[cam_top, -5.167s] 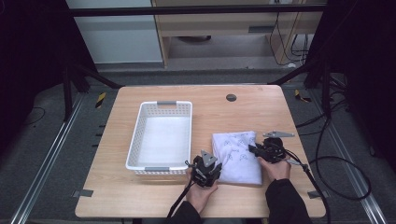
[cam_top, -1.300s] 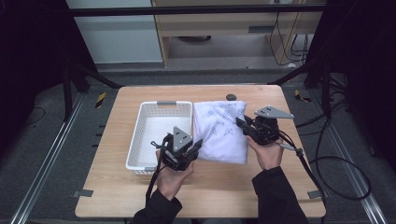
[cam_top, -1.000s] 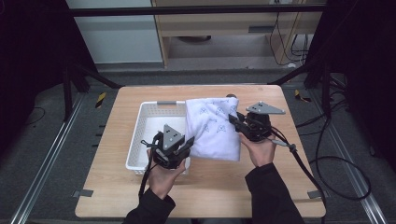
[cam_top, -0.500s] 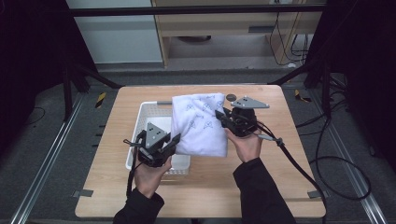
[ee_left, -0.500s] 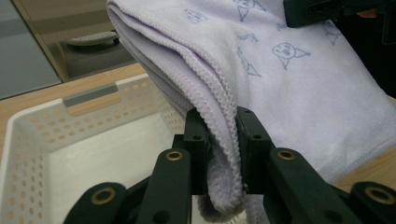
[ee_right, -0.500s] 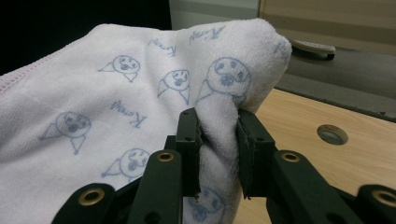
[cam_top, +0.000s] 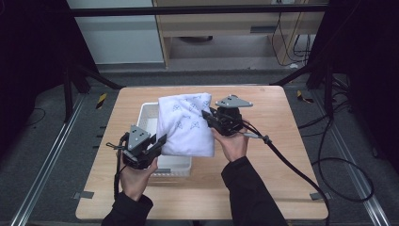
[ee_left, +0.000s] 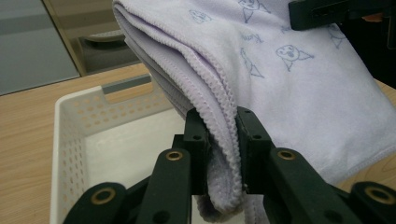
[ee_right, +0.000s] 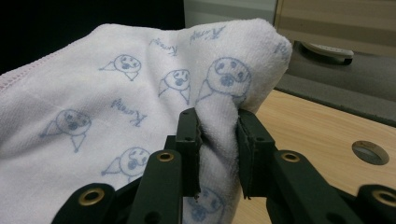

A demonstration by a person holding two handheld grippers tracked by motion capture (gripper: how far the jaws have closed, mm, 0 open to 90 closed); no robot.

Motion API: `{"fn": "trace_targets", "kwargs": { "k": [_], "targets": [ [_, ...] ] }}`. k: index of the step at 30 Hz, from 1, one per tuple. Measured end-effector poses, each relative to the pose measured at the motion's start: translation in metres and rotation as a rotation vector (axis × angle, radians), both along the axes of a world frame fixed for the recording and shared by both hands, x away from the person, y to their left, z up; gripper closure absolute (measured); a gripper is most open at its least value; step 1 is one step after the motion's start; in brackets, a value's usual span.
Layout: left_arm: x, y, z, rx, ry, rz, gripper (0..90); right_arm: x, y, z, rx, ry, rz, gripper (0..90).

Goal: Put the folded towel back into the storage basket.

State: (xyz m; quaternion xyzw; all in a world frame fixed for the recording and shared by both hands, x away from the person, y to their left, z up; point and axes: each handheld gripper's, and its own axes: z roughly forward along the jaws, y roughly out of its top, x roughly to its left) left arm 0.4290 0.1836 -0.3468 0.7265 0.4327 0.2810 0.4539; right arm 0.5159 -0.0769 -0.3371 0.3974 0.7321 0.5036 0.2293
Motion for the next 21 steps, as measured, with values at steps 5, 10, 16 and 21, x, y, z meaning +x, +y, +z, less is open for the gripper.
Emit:
{"fn": "trace_targets", "kwargs": {
  "k": [5,10,16,21],
  "targets": [
    [-0.001,0.011,0.001,-0.006,-0.002,0.018,75.6,0.002,0.012,0.003,-0.002,-0.005,0.011,72.9],
    [-0.002,0.023,-0.001,0.001,0.004,0.038,75.6,0.005,0.026,0.002,0.000,-0.003,0.022,72.9],
    [-0.002,0.039,-0.003,-0.003,0.010,0.066,75.6,0.008,0.044,-0.002,-0.003,0.005,0.037,72.8],
    [-0.001,0.048,-0.004,-0.001,0.015,0.086,75.6,0.011,0.057,-0.004,-0.002,0.009,0.044,72.8]
  ]
}}
